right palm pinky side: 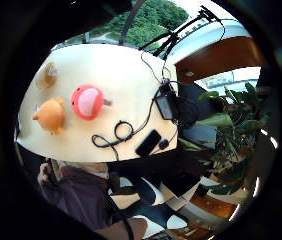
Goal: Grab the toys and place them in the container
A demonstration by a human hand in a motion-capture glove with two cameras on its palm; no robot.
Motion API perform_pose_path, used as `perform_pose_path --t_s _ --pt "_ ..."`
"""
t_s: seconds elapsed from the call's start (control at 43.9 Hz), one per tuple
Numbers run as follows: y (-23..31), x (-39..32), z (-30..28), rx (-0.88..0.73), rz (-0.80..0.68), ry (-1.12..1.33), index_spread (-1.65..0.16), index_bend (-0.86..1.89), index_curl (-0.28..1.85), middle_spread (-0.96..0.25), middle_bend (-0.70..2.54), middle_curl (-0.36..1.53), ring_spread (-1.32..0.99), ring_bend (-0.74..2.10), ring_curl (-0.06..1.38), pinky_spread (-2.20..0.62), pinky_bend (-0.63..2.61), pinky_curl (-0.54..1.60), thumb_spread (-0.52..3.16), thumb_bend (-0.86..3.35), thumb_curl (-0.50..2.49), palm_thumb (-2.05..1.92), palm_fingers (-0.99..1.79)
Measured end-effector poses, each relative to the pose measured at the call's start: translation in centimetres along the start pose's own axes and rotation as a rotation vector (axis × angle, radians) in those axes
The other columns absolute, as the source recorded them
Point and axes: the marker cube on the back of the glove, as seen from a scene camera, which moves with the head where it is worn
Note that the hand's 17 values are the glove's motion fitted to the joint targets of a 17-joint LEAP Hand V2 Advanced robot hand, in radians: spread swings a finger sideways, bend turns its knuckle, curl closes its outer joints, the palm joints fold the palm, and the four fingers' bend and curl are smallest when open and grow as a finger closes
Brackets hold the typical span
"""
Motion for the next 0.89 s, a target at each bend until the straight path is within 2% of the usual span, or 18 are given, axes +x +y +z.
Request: perform_pose_path --t_s 0.091,0.41,0.593,0.752,0.889 --pt "1.0 -0.1 -3.2 0.004 0.018 0.055 -0.19 0.12 0.07 -0.02 0.20 0.11 -0.05 0.37 0.11 0.02 0.57 0.19 1.07 0.09 0.07 0.06 0.03" --pt "1.2 -2.0 -4.6 -0.004 0.006 0.064 -0.22 0.15 0.15 -0.02 0.22 0.21 -0.06 0.43 0.16 0.02 0.62 0.24 1.44 0.09 0.16 0.03 -0.03" --pt "-0.1 -2.1 -3.6 -0.037 -0.001 0.046 -0.23 0.15 0.19 -0.03 0.21 0.25 -0.06 0.44 0.18 0.02 0.63 0.27 1.51 0.08 0.19 0.01 -0.05" --pt "-2.0 -1.2 -1.8 -0.064 -0.004 0.087 -0.22 0.07 0.17 -0.02 0.13 0.24 -0.05 0.46 0.20 0.02 0.73 0.30 1.51 0.06 0.21 -0.01 -0.19" --pt "-3.4 -0.3 1.2 -0.149 -0.012 0.084 -0.23 0.07 0.16 -0.02 0.12 0.23 -0.04 0.45 0.22 0.02 0.77 0.32 1.49 0.03 0.23 -0.01 -0.23"
